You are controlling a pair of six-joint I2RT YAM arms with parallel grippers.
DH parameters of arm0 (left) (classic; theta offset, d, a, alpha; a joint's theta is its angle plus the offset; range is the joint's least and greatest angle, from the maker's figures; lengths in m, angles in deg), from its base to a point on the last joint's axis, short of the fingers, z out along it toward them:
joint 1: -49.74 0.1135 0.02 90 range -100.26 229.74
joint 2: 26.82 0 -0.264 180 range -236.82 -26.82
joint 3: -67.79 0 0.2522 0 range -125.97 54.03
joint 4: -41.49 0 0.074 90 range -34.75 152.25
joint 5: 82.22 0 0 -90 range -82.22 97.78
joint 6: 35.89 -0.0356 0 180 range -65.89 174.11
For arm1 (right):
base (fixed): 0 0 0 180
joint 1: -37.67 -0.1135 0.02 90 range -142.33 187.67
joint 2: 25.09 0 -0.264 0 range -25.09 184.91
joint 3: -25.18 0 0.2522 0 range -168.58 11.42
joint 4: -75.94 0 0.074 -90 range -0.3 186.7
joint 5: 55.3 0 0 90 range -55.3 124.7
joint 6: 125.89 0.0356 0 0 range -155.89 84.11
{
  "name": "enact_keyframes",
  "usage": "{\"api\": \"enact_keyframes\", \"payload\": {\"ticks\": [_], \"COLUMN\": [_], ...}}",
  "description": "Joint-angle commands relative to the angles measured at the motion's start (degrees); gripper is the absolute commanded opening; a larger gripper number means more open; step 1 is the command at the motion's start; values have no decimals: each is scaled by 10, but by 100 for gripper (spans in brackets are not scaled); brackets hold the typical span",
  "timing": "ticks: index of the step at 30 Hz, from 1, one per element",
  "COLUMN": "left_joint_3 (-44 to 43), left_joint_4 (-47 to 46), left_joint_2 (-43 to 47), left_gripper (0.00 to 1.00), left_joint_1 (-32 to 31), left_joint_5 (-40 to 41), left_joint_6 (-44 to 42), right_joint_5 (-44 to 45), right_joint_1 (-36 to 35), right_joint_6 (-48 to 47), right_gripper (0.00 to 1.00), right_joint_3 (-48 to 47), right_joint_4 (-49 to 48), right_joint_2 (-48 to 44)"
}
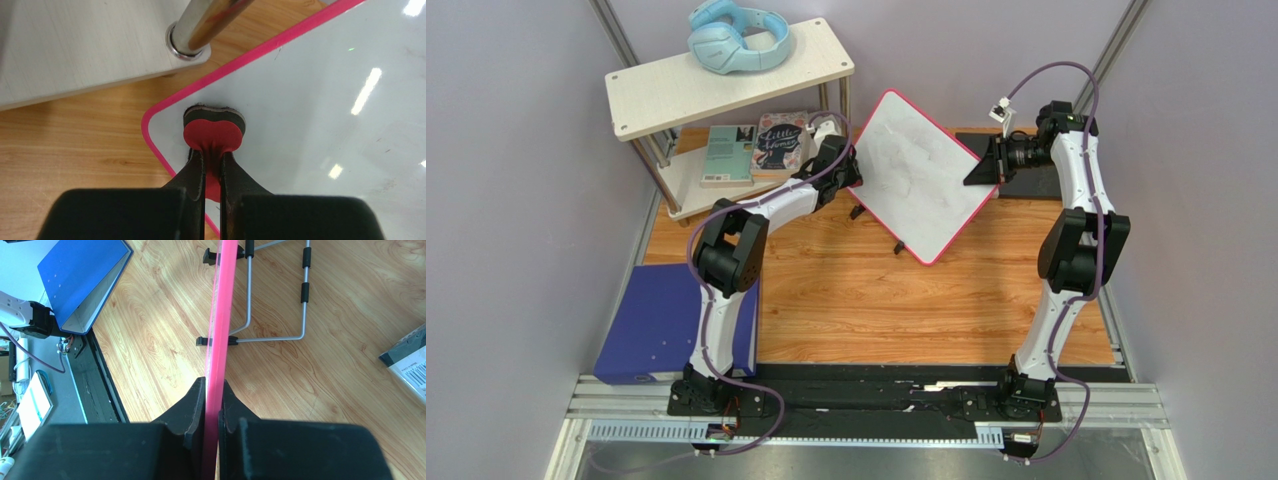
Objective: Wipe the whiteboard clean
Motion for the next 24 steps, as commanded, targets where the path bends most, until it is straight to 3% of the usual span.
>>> {"api": "enact_keyframes", "payload": {"ticks": [1,11,24], "left_joint_3": [-42,23,161], "left_joint_4": [-99,-116,-28], "left_joint_2": [-19,34,232], "left_gripper": [0,0,0], "left_joint_1": [7,13,8], "left_joint_5": [-1,6,-16], "left_joint_6": [-16,-65,-92], "right_joint_5": [36,42,60], "right_joint_1": [-39,-39,-41], "right_joint_6": [-129,-123,-65], "right_gripper": [0,0,3], "right_joint_3": [2,-6,-88], "right_joint_4": [125,129,147], "right_joint_2": [25,37,85]}}
